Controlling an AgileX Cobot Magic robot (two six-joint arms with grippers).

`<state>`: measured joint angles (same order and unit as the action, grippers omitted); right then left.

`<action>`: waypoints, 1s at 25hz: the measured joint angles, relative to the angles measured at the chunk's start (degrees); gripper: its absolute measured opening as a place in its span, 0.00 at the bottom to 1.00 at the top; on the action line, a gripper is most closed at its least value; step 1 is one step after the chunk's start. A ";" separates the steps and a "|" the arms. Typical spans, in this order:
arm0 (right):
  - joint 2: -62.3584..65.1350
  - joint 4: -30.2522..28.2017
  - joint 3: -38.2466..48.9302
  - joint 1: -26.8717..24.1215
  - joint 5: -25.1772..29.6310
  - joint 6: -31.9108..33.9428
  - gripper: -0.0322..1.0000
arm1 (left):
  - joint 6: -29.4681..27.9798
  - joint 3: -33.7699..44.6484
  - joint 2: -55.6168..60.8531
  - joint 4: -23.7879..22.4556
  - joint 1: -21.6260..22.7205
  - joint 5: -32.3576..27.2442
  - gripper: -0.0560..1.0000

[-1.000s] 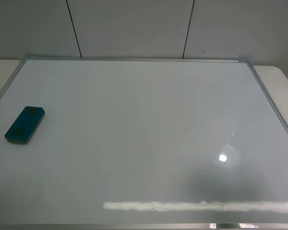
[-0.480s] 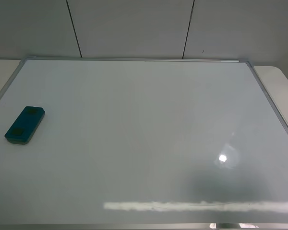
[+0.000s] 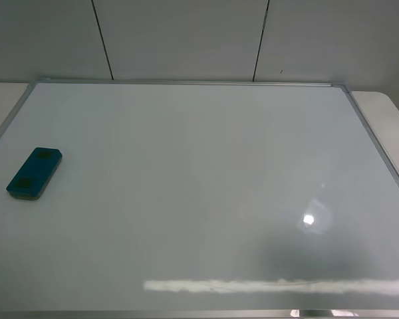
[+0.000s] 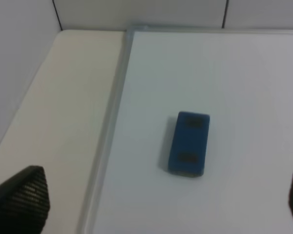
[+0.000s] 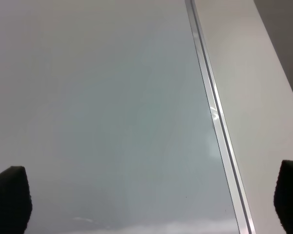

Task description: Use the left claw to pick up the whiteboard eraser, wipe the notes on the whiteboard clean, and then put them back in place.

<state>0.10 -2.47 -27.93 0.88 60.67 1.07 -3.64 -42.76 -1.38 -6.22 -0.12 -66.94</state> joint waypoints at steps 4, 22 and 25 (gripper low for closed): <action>0.00 0.00 0.00 0.00 0.00 0.00 0.99 | 0.00 3.25 1.67 0.05 0.00 1.75 0.99; 0.00 0.00 0.00 0.00 0.00 0.00 0.99 | -4.31 13.55 1.67 1.13 0.00 6.16 0.99; 0.00 0.00 0.00 0.00 0.00 0.00 0.99 | -3.85 13.55 1.67 1.08 0.00 6.21 0.99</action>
<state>0.10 -2.47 -27.93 0.88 60.67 1.07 -7.49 -29.21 0.29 -5.14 -0.12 -60.73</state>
